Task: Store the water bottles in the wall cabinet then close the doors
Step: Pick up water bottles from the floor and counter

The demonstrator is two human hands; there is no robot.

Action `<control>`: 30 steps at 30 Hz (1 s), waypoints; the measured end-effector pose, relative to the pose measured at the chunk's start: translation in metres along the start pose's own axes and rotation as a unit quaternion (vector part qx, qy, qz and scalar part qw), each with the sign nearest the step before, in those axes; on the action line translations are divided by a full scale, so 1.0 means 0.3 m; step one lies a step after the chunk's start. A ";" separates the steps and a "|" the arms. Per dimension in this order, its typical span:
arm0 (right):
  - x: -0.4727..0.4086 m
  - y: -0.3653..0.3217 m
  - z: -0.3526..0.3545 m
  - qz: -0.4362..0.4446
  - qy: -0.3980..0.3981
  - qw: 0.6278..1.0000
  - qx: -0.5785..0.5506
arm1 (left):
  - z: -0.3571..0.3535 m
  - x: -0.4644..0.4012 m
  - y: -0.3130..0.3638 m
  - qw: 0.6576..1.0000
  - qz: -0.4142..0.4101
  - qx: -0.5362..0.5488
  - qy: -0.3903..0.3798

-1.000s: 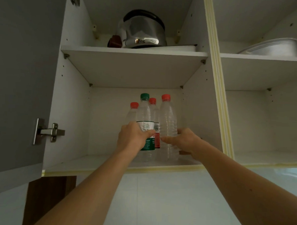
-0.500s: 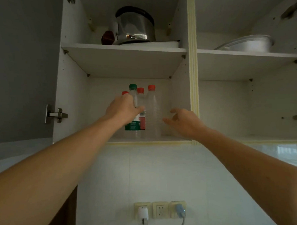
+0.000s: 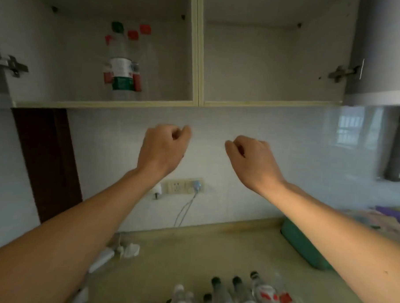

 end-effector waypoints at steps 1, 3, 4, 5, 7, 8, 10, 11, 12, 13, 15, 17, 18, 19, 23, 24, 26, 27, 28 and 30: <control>0.065 0.052 -0.021 -0.017 -0.014 1.000 -0.019 | -0.038 0.066 -0.016 1.000 0.011 0.003 0.001; 0.200 0.151 -0.074 -0.052 -0.055 0.996 -0.048 | -0.111 0.202 -0.058 0.999 0.039 0.014 0.006; 0.271 0.199 -0.102 -0.070 -0.077 0.993 -0.054 | -0.151 0.272 -0.081 0.998 0.056 0.022 0.004; 0.342 0.246 -0.127 -0.087 -0.097 0.990 -0.057 | -0.192 0.342 -0.109 0.997 0.075 0.034 -0.002; 0.481 0.332 -0.165 -0.119 -0.119 0.984 -0.061 | -0.274 0.483 -0.166 0.992 0.112 0.060 -0.026; 0.548 0.373 -0.179 -0.136 -0.123 0.981 -0.063 | -0.311 0.554 -0.196 0.987 0.135 0.074 -0.042; 0.679 0.453 -0.212 -0.172 -0.131 0.974 -0.069 | -0.382 0.698 -0.258 0.972 0.191 0.107 -0.081; 0.744 0.489 -0.230 -0.189 -0.137 0.969 -0.075 | -0.411 0.775 -0.289 0.963 0.221 0.122 -0.098; 0.805 0.519 -0.248 -0.203 -0.143 0.965 -0.083 | -0.433 0.854 -0.320 0.952 0.250 0.134 -0.113; 0.864 0.544 -0.264 -0.216 -0.145 0.961 -0.095 | -0.451 0.933 -0.350 0.941 0.277 0.147 -0.125; 0.983 0.588 -0.284 -0.247 -0.133 0.953 -0.116 | -0.479 1.087 -0.407 0.920 0.321 0.170 -0.146; 1.119 0.626 -0.304 -0.281 -0.111 0.945 -0.129 | -0.496 1.237 -0.461 0.904 0.349 0.185 -0.165; 1.195 0.641 -0.321 -0.301 -0.106 0.938 -0.139 | -0.502 1.310 -0.492 0.897 0.360 0.192 -0.173; 1.276 0.653 -0.344 -0.324 -0.104 0.928 -0.148 | -0.511 1.387 -0.525 0.888 0.372 0.197 -0.184; 1.633 0.676 -0.435 -0.424 -0.098 0.888 -0.145 | -0.554 1.727 -0.664 0.845 0.429 0.212 -0.241; 1.723 0.678 -0.457 -0.449 -0.100 0.876 -0.145 | -0.562 1.814 -0.698 0.835 0.444 0.206 -0.252; 1.907 0.681 -0.502 -0.495 -0.115 0.850 -0.140 | -0.582 1.983 -0.764 0.823 0.460 0.180 -0.281; 1.996 0.688 -0.524 -0.518 -0.124 0.835 -0.137 | -0.595 2.055 -0.791 0.820 0.458 0.163 -0.303; 2.084 0.699 -0.545 -0.540 -0.133 0.820 -0.136 | -0.608 2.127 -0.818 0.817 0.455 0.145 -0.324; 2.238 0.734 -0.586 -0.571 -0.146 0.798 -0.125 | -0.624 2.250 -0.875 0.810 0.457 0.114 -0.349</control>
Point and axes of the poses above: each hand's wrist, its own x-axis away from the middle knuckle, its own z-axis out of the back of the hand, y = z × x, the point moved 10 cm from there along -x, towards the middle knuckle, and after that the axes turned 8 degrees about x, right-handed, at the moved point
